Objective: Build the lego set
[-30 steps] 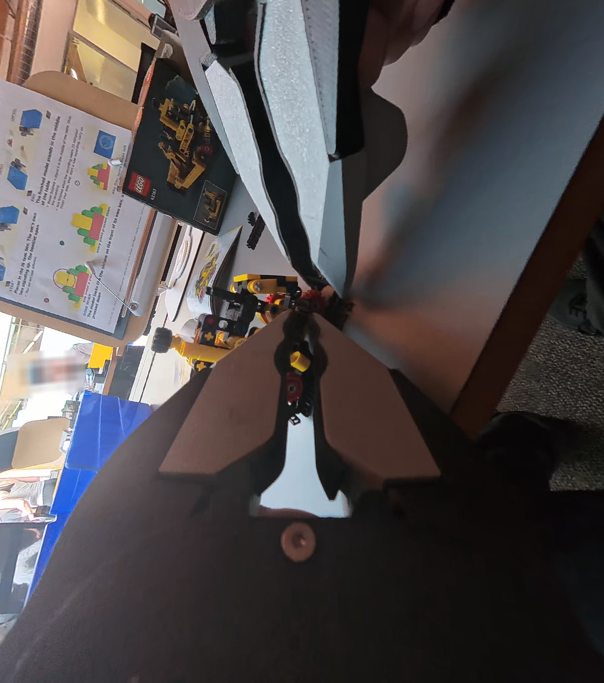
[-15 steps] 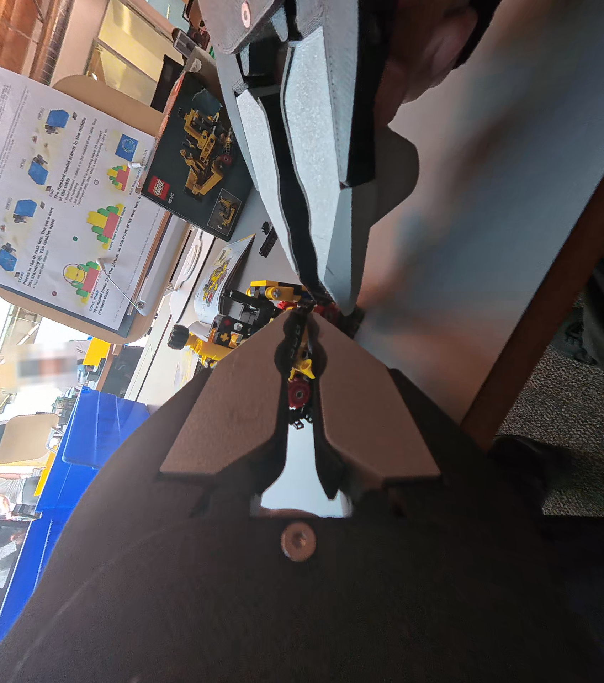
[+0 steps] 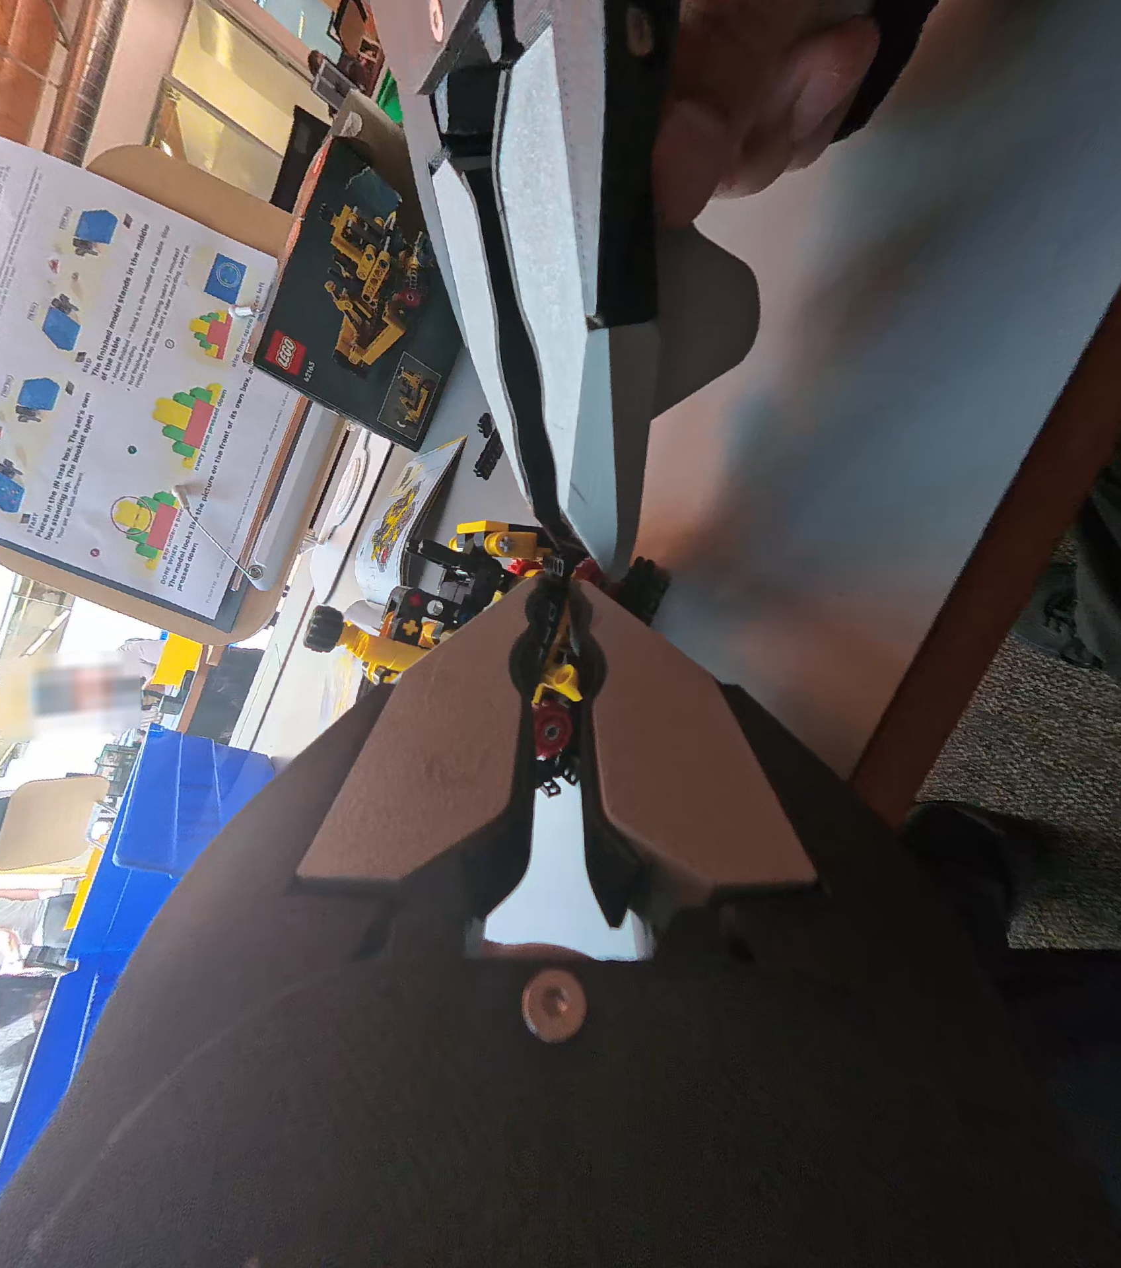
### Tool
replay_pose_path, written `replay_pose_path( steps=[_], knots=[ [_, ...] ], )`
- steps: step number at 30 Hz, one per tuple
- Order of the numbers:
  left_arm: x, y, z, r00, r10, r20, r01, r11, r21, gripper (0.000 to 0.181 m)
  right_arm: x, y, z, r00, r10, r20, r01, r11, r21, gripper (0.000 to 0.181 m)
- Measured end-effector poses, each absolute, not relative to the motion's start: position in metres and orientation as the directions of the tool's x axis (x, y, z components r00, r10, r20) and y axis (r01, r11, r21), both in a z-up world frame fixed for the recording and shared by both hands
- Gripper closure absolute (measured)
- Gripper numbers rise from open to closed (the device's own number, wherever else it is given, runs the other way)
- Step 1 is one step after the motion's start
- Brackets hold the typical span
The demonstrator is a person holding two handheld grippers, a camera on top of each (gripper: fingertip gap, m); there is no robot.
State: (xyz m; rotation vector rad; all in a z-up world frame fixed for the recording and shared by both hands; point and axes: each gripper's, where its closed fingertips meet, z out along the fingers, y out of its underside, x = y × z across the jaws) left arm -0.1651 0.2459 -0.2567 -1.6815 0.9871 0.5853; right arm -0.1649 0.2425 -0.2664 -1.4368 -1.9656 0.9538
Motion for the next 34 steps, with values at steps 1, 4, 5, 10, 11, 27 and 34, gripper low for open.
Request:
replay_pose_path(
  steps=[1,4,5,10,11,27,34],
  knots=[
    [-0.1648,0.2457,-0.2570,0.536,-0.323,-0.780,-0.839,-0.105,-0.533,0.178,-0.1645,0.2424,-0.2674,-0.301,0.954,-0.001,0.589,0.185,-0.787,0.163],
    [-0.1643,0.2457,-0.2587,0.524,-0.326,-0.787,-0.847,-0.105,-0.520,0.178,-0.1640,0.2430,-0.2704,-0.297,0.955,-0.001,0.595,0.184,-0.782,0.163],
    [-0.1640,0.2456,-0.2591,0.520,-0.327,-0.789,-0.850,-0.103,-0.517,0.179,-0.1641,0.2438,-0.2712,-0.292,0.956,0.002,0.597,0.185,-0.781,0.163],
    [-0.1633,0.2451,-0.2593,0.514,-0.330,-0.792,-0.853,-0.097,-0.513,0.179,-0.1646,0.2434,-0.2705,-0.287,0.958,-0.023,0.593,0.159,-0.789,0.163],
    [-0.1632,0.2452,-0.2596,0.513,-0.331,-0.792,-0.853,-0.097,-0.513,0.179,-0.1646,0.2434,-0.2705,-0.286,0.958,-0.026,0.593,0.156,-0.790,0.163],
    [-0.1634,0.2467,-0.2599,0.495,-0.330,-0.804,-0.864,-0.087,-0.496,0.179,-0.1648,0.2445,-0.2691,-0.290,0.957,-0.015,0.579,0.163,-0.799,0.163],
    [-0.1633,0.2466,-0.2595,0.491,-0.330,-0.806,-0.865,-0.080,-0.495,0.179,-0.1646,0.2441,-0.2694,-0.295,0.955,-0.006,0.578,0.173,-0.798,0.163]
  ],
)
